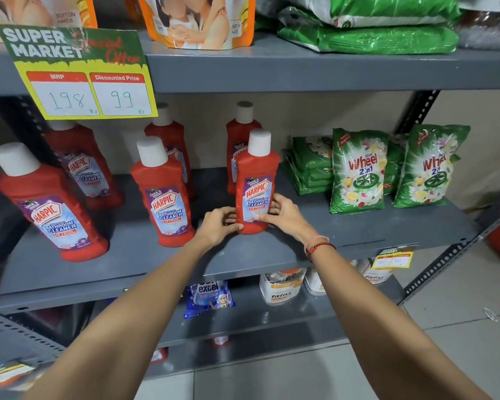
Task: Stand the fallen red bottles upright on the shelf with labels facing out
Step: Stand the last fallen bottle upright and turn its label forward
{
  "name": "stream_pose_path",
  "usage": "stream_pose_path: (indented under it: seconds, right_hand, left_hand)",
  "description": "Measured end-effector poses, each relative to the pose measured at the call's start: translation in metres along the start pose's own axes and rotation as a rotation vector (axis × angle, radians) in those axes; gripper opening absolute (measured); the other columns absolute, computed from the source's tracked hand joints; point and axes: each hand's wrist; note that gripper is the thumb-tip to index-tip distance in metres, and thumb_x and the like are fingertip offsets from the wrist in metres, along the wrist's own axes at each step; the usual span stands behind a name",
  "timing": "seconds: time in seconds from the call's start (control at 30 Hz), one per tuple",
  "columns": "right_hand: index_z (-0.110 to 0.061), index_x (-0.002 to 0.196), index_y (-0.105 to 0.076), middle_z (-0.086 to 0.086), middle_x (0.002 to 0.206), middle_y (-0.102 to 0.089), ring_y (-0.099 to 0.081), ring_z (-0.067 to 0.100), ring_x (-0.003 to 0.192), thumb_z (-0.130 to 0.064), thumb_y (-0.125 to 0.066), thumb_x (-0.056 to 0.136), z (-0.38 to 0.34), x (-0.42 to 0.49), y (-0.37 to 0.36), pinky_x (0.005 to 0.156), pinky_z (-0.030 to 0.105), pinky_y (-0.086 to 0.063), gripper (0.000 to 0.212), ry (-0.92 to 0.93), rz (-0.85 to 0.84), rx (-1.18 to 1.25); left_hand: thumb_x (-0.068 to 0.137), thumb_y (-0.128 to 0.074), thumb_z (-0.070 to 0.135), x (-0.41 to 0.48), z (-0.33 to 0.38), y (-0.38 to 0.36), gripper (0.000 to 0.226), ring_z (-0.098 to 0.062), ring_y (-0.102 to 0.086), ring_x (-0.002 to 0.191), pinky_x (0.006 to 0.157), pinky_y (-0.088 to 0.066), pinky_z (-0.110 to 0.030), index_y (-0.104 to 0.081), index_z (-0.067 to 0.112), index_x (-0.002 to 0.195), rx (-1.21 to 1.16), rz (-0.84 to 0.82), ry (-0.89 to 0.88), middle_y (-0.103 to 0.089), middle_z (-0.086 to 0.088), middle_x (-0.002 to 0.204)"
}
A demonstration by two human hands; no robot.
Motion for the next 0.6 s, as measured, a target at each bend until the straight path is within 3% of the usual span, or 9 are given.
stream_pose_path:
  seconds: [0.2, 0.47, 0.6]
  right_hand:
    - [0.007, 0.128, -0.049, 0.024, 0.129, -0.059, -0.058, 0.034, 0.119, -0.001, -0.071, 0.08, 0.008, -0.001, -0.005, 0.107, 0.046, -0.044, 0.054, -0.038, -0.017, -0.013]
    - [0.004, 0.129, -0.05, 0.019, 0.13, -0.059, -0.058, 0.028, 0.119, -0.002, -0.069, 0.082, 0.005, -0.019, -0.005, 0.097, 0.022, -0.045, 0.051, -0.003, -0.034, -0.083]
    - [0.004, 0.13, -0.049, 0.021, 0.131, -0.058, -0.058, 0.03, 0.12, -0.001, -0.069, 0.082, 0.005, -0.037, -0.005, 0.101, 0.028, -0.045, 0.052, -0.003, -0.038, -0.087]
  left_hand:
    - [0.077, -0.074, 0.016, 0.0, 0.004, -0.011, 0.053, -0.014, -0.061, 0.101, 0.088, -0.046, -0.02, -0.055, 0.001, 0.124, -0.009, 0.088, -0.009, -0.066, -0.013, 0.118]
    - [0.08, -0.071, 0.019, -0.012, 0.003, -0.014, 0.052, -0.017, -0.062, 0.105, 0.095, -0.047, -0.025, -0.054, 0.002, 0.127, 0.034, 0.068, -0.015, -0.065, -0.015, 0.121]
    - [0.081, -0.07, 0.021, -0.03, 0.004, -0.019, 0.05, -0.016, -0.063, 0.103, 0.093, -0.046, -0.023, -0.056, 0.003, 0.125, 0.049, 0.057, -0.045, -0.066, -0.014, 0.121]
Point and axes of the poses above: each hand's wrist, its own x-axis towards the middle knuckle, its own y-axis out of the back of the hand, z = x × y
